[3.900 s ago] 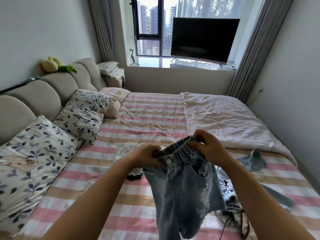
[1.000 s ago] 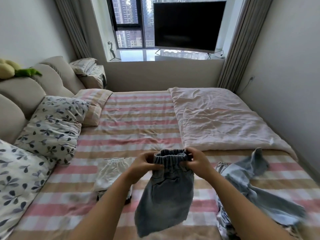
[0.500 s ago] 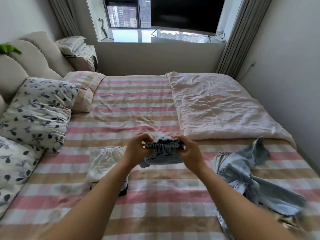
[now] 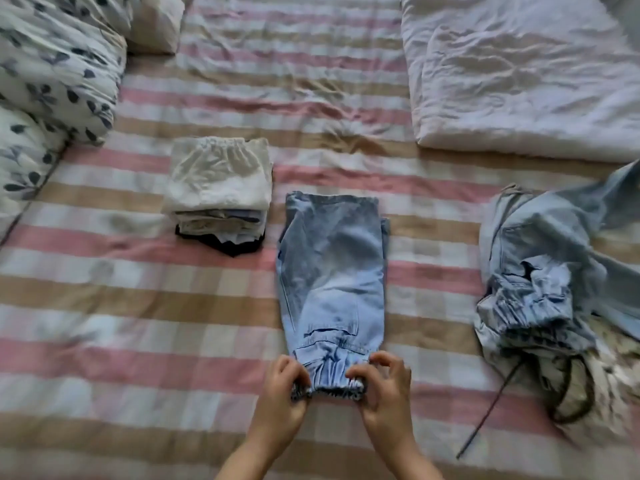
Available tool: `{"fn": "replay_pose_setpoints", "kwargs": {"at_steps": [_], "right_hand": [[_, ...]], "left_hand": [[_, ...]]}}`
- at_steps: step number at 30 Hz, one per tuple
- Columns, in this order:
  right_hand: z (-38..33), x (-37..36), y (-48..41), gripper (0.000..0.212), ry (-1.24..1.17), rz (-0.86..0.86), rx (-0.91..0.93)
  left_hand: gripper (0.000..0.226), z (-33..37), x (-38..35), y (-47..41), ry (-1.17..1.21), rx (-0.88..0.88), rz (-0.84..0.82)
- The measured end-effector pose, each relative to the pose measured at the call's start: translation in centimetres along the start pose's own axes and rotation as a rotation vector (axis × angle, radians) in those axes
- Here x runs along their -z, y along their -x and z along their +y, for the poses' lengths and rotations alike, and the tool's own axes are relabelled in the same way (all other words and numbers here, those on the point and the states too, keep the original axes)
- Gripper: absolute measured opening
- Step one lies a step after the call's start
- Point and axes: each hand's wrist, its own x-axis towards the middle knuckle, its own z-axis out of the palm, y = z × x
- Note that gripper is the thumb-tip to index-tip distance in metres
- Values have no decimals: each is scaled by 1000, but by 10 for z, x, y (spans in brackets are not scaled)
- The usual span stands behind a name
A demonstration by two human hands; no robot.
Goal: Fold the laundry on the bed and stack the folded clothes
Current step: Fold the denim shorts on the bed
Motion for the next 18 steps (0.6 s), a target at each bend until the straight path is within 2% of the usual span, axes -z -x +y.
{"fn": "replay_pose_setpoints", "kwargs": {"at_steps": [3, 5, 8, 11, 13, 15, 18], "right_hand": [[27, -20, 39, 65, 36, -89, -20], [41, -28, 58, 54, 66, -171, -27], [59, -31, 72, 41, 58, -207, -73], [61, -33, 60, 32, -258, -119, -423], [59, -40, 39, 32, -481, -127, -720], [60, -46, 19, 42, -523, -179, -850], [59, -48, 8, 35, -534, -233, -905]], "left_hand": [[32, -27, -28, 30, -81, 27, -29], [29, -42, -42, 45, -120, 44, -72], [31, -54, -50, 52, -53, 154, -44], [27, -57, -53, 31, 214, 445, 198], [27, -55, -55, 7, 473, 645, 212], [46, -53, -58, -12, 525, 729, 143], [64, -51, -61, -21, 465, 778, 109]]}}
